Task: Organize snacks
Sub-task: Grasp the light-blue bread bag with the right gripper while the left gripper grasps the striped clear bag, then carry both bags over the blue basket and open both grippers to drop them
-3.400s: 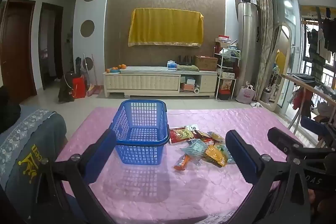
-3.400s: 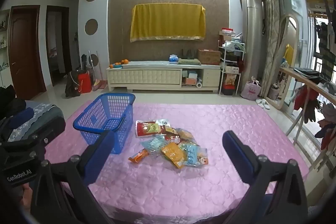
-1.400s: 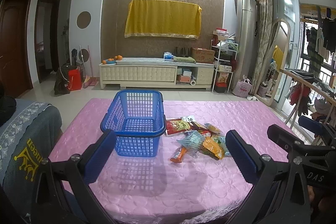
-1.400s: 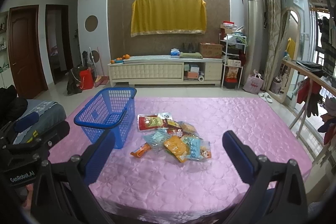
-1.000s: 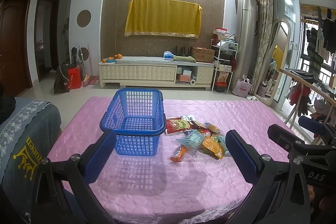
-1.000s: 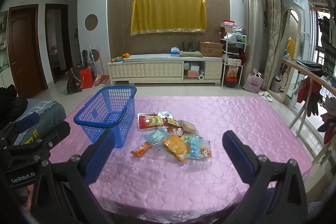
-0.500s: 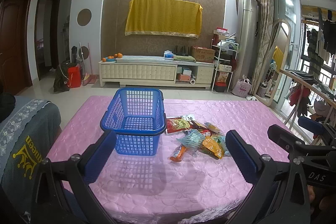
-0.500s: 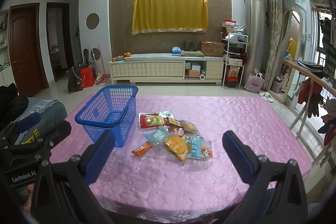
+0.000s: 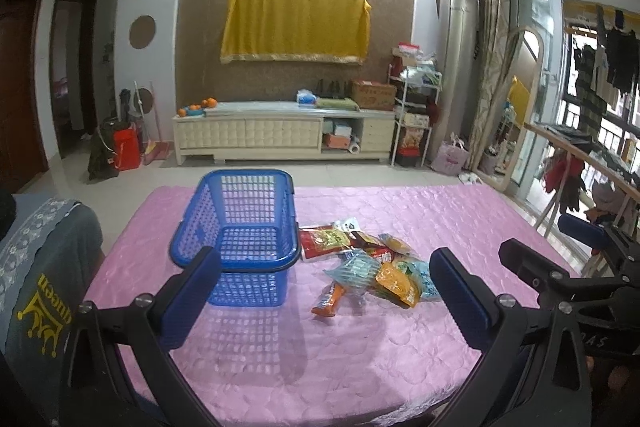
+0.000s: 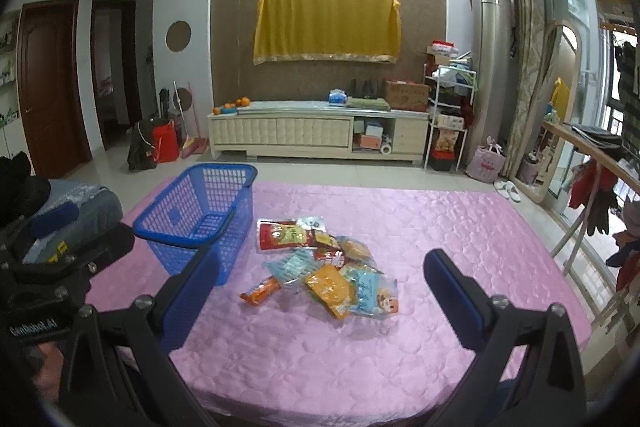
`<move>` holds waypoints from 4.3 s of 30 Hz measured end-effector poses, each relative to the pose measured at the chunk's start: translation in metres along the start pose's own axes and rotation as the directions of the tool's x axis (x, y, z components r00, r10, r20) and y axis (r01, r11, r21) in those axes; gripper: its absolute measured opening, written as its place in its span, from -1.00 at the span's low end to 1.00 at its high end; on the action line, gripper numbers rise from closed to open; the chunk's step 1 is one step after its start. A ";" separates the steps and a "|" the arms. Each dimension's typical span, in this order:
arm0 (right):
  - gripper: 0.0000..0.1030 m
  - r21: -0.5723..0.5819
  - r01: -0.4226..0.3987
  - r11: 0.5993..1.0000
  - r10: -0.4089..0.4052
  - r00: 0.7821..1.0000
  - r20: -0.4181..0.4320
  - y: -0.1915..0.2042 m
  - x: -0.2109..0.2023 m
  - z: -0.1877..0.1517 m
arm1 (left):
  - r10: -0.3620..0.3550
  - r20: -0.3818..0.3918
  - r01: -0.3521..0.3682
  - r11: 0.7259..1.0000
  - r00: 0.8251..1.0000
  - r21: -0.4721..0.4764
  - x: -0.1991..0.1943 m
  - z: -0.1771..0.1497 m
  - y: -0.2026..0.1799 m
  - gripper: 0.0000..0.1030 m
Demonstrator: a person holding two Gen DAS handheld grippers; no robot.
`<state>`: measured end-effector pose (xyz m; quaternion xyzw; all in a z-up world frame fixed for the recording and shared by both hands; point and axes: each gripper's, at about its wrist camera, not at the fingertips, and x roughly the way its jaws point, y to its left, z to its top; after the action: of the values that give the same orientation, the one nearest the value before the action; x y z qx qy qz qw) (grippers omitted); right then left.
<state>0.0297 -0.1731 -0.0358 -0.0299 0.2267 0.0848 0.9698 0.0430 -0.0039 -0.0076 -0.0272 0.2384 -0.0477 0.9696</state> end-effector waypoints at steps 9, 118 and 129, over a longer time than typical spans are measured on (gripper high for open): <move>1.00 0.048 -0.058 0.997 0.065 0.986 -0.155 -0.038 0.069 -0.011 | -0.025 -0.135 0.031 0.998 0.991 0.046 0.075 0.000 -0.023 1.00; 0.39 -0.037 -0.227 0.973 0.203 0.923 -0.327 -0.033 0.150 0.009 | -0.056 -0.350 0.127 0.975 0.935 0.184 0.134 0.028 -0.020 0.09; 0.39 -0.093 -0.303 0.948 0.268 0.924 -0.274 0.033 0.139 0.052 | -0.009 -0.273 0.048 0.990 0.962 0.133 0.105 0.053 0.053 0.09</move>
<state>0.1692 -0.1148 -0.0515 -0.0722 0.3464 0.2359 0.9051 0.1648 0.0395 -0.0134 0.0436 0.3648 -0.0814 0.9265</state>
